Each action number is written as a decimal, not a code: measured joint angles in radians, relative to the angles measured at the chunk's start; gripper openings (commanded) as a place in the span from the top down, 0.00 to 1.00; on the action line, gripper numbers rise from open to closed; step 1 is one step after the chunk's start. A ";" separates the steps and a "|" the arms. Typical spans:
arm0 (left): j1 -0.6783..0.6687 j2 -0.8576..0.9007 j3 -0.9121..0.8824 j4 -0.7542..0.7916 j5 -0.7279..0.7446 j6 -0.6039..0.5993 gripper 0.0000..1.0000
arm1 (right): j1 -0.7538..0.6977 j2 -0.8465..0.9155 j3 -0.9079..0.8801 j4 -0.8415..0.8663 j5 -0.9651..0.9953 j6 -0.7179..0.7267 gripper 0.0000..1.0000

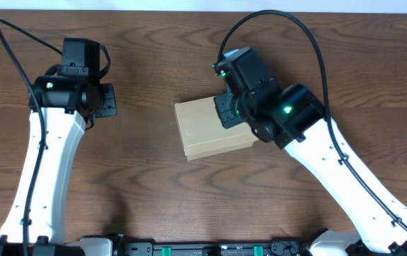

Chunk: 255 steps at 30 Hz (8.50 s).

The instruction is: Pack container

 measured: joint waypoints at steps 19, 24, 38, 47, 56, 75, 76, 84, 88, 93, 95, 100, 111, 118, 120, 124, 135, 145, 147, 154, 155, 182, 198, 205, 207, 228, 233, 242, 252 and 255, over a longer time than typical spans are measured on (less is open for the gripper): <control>0.000 -0.039 -0.142 0.051 0.069 0.007 0.73 | 0.004 0.089 -0.185 0.069 -0.086 0.100 0.99; 0.000 -0.039 -0.142 0.051 0.069 0.007 0.73 | 0.028 0.168 -0.187 0.069 -0.101 0.114 0.99; 0.000 -0.039 -0.142 0.051 0.069 0.007 0.72 | 0.033 0.262 -0.195 0.094 -0.103 0.183 0.99; 0.000 -0.039 -0.142 0.052 0.074 0.023 0.58 | -0.003 0.262 -0.206 0.211 -0.098 0.196 0.87; 0.000 -0.039 -0.142 0.179 0.087 0.049 0.13 | -0.276 0.225 -0.204 0.343 0.037 0.124 0.34; -0.079 -0.564 -0.474 0.405 0.034 0.026 0.16 | -0.545 -0.212 -0.488 0.666 0.170 0.019 0.30; -0.087 -0.673 -0.546 0.406 0.031 0.021 0.15 | -0.545 -0.310 -0.562 0.686 0.171 0.017 0.30; -0.087 -1.048 -0.841 0.423 0.013 0.022 0.13 | -0.544 -0.644 -0.942 0.747 0.167 -0.005 0.28; -0.087 -1.078 -0.869 0.446 0.012 0.024 0.05 | -0.543 -0.761 -1.077 0.753 0.153 -0.031 0.30; -0.087 -1.077 -0.869 0.446 0.012 0.026 0.05 | -0.543 -0.822 -1.123 0.741 0.126 -0.061 0.01; -0.087 -1.077 -0.869 0.444 0.012 0.026 0.05 | -0.543 -0.828 -1.123 0.742 0.117 -0.072 0.01; -0.087 -1.077 -0.869 0.387 0.012 0.026 0.05 | -0.543 -0.829 -1.123 0.731 0.111 -0.080 0.01; -0.087 -1.077 -0.870 0.164 0.012 0.026 0.05 | -0.543 -0.829 -1.123 0.726 0.109 -0.080 0.01; -0.087 -1.077 -0.870 0.085 0.011 0.026 0.05 | -0.543 -0.829 -1.123 0.726 0.109 -0.080 0.01; -0.087 -1.077 -0.870 0.070 0.012 0.026 0.05 | -0.543 -0.829 -1.123 0.726 0.109 -0.080 0.01; -0.087 -1.077 -0.870 0.068 0.012 0.026 0.05 | -0.543 -0.829 -1.123 0.721 0.109 -0.080 0.01; -0.087 -1.077 -0.870 0.066 0.012 0.026 0.05 | -0.534 -1.140 -1.283 1.058 0.079 -0.096 0.01; -0.087 -1.077 -0.870 0.066 0.012 0.026 0.05 | -0.509 -1.379 -1.581 1.300 0.045 -0.161 0.01; -0.087 -1.077 -0.870 0.066 0.012 0.026 0.05 | -0.501 -1.385 -1.590 1.300 0.018 -0.202 0.01; -0.087 -1.077 -0.870 0.066 0.012 0.026 0.05 | -0.490 -1.413 -1.599 1.106 -0.041 -0.263 0.01; -0.087 -1.077 -0.870 0.066 0.012 0.026 0.05 | -0.489 -1.424 -1.601 1.076 -0.045 -0.264 0.01; -0.087 -1.077 -0.870 0.066 0.012 0.026 0.05 | -0.583 -1.530 -1.608 0.998 -0.107 -0.308 0.01; -0.087 -1.077 -0.870 0.066 0.012 0.026 0.05 | -0.588 -1.529 -1.608 0.999 -0.108 -0.308 0.01; -0.087 -1.077 -0.870 0.066 0.012 0.026 0.05 | -0.588 -1.529 -1.608 0.999 -0.109 -0.308 0.01; -0.087 -1.077 -0.870 0.066 0.012 0.026 0.05 | -0.588 -1.529 -1.608 0.999 -0.108 -0.308 0.01; -0.082 -1.370 -1.139 0.763 -0.008 0.112 0.05 | -0.588 -1.530 -1.609 0.999 -0.109 -0.309 0.01; -0.074 -1.440 -1.323 1.017 -0.019 0.124 0.05 | -0.588 -1.530 -1.609 0.999 -0.109 -0.311 0.01; -0.065 -1.451 -1.407 1.059 -0.014 0.128 0.05 | -0.588 -1.532 -1.609 0.999 -0.111 -0.311 0.01; -0.026 -1.451 -1.386 1.003 0.072 0.132 0.05 | -0.588 -1.532 -1.609 0.999 -0.112 -0.311 0.01; -0.026 -1.451 -1.386 1.001 0.085 0.134 0.05 | -0.588 -1.532 -1.609 0.999 -0.112 -0.311 0.01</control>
